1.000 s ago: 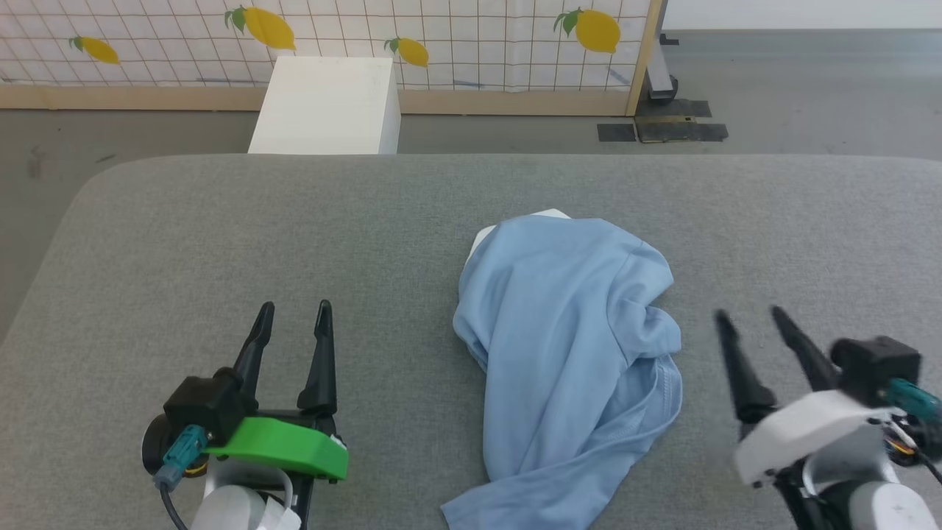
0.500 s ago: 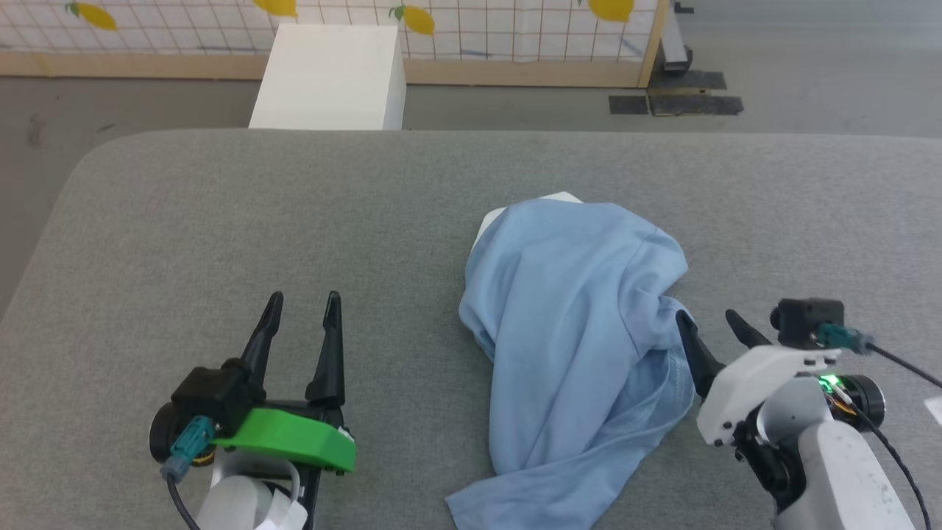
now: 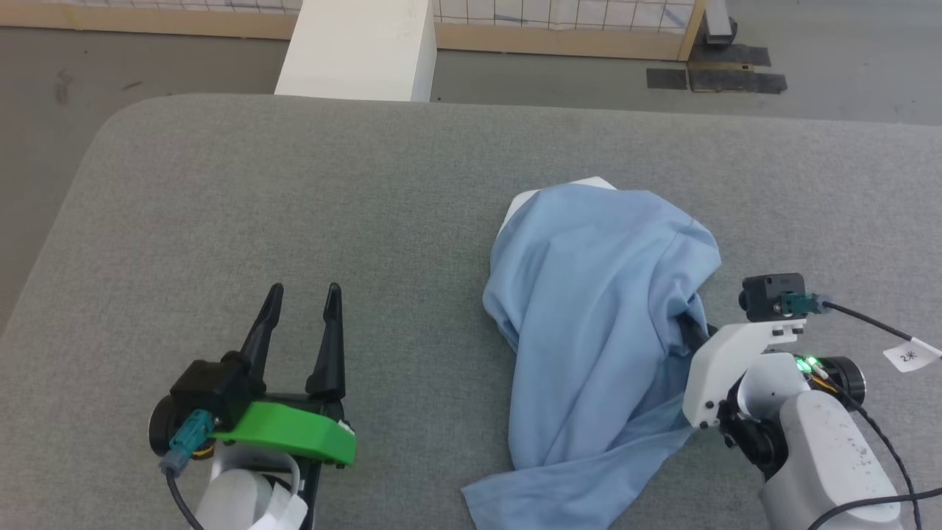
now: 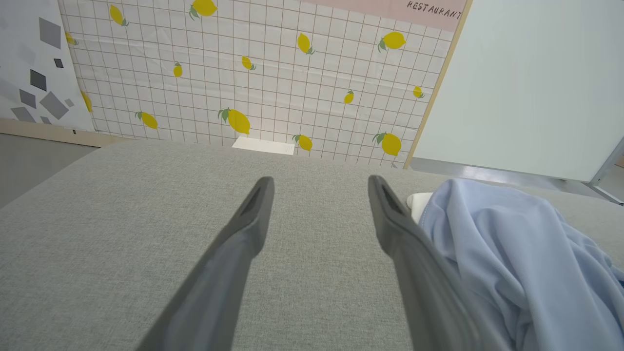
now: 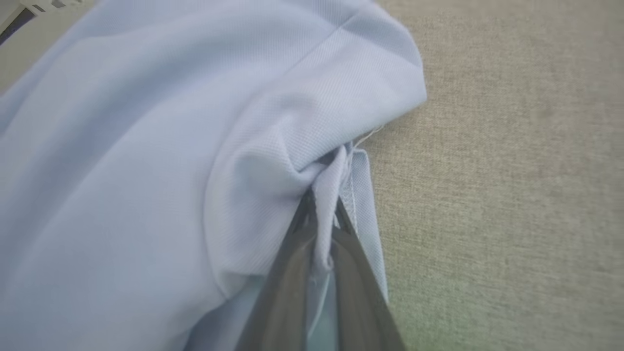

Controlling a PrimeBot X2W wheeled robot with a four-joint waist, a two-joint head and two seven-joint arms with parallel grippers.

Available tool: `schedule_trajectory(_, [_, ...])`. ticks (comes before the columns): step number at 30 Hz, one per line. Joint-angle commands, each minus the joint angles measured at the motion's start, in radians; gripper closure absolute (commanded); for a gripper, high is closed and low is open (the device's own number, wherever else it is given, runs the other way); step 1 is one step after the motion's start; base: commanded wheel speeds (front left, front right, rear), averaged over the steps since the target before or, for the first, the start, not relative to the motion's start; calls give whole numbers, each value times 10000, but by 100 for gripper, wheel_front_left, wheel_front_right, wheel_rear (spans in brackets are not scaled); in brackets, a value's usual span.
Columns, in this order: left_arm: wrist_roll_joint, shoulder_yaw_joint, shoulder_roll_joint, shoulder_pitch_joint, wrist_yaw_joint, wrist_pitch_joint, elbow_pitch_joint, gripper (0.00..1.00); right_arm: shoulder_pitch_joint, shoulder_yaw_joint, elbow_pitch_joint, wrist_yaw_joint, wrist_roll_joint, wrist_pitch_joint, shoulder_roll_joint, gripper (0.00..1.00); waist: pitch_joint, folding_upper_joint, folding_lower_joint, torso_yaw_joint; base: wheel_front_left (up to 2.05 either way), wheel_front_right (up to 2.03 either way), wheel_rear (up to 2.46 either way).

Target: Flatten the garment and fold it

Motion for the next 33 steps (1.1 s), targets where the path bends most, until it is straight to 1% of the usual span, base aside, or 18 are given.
schedule_trajectory(1, [-17, 43, -29, -133, 22, -36, -13, 0, -46, -48, -116, -15, -55, -163, -1, 100, -72, 0, 0, -56, 0, 0, 0])
schedule_trajectory(5, [8, 95, -29, -100, 27, -36, 15, 0, 148, -476, -405, -15, -104, -468, -1, 100, -221, 0, 0, -203, 0, 0, 0])
schedule_trajectory(7, [24, 102, -29, -80, 22, -36, 24, 0, 283, -952, -606, -15, -224, -599, -1, 100, -294, 0, 0, -271, 0, 0, 0])
schedule_trajectory(11, [48, 60, -30, -7, 16, -36, 32, 0, 659, -2267, -1208, -15, -751, -718, -1, 100, -426, 0, 0, -378, 0, 0, 0])
schedule_trajectory(13, [48, 47, -30, 25, 12, -36, 56, 0, 860, -3117, -1644, -15, -1105, -757, -1, 100, -490, 0, 0, -403, 0, 0, 0])
schedule_trajectory(16, [50, 41, -30, 64, 4, -36, 105, 0, 1070, -4029, -2374, -15, -1587, -753, -1, 100, -585, 0, 0, -419, 0, 0, 0])
schedule_trajectory(18, [51, 33, -30, 87, -1, -36, 121, 0, 1130, -4318, -2893, -15, -1771, -711, -1, 100, -629, 0, 0, -420, 0, 0, 0])
schedule_trajectory(20, [53, 30, -30, 107, -8, -36, 135, 0, 1134, -4235, -3436, -15, -1895, -679, -1, 100, -671, 0, 0, -414, 0, 0, 0])
schedule_trajectory(22, [63, 32, -30, 128, -15, -36, 156, 0, 1124, -3728, -3990, -15, -1939, -601, -1, 100, -712, 0, 0, -406, 0, 0, 0])
schedule_trajectory(24, [68, 43, -30, 154, -21, -36, 174, 0, 1122, -2795, -4561, -15, -2010, -461, -1, 100, -748, 0, 0, -403, 0, 0, 0])
schedule_trajectory(26, [68, 44, -30, 168, -28, -36, 193, 0, 1044, -1588, -4996, -15, -1977, -294, -1, 100, -759, 0, 0, -391, 0, 0, 0])
schedule_trajectory(29, [54, 3, -30, 173, -36, -36, 209, 0, 796, 740, -5243, -15, -1887, 48, -1, 100, -763, 0, 0, -346, 0, 0, 0])
schedule_trajectory(33, [20, -96, -30, 108, -46, -36, 257, 0, 335, 3911, -4820, -15, -1455, 504, -1, 100, -718, 0, 0, -169, 0, 0, 0])
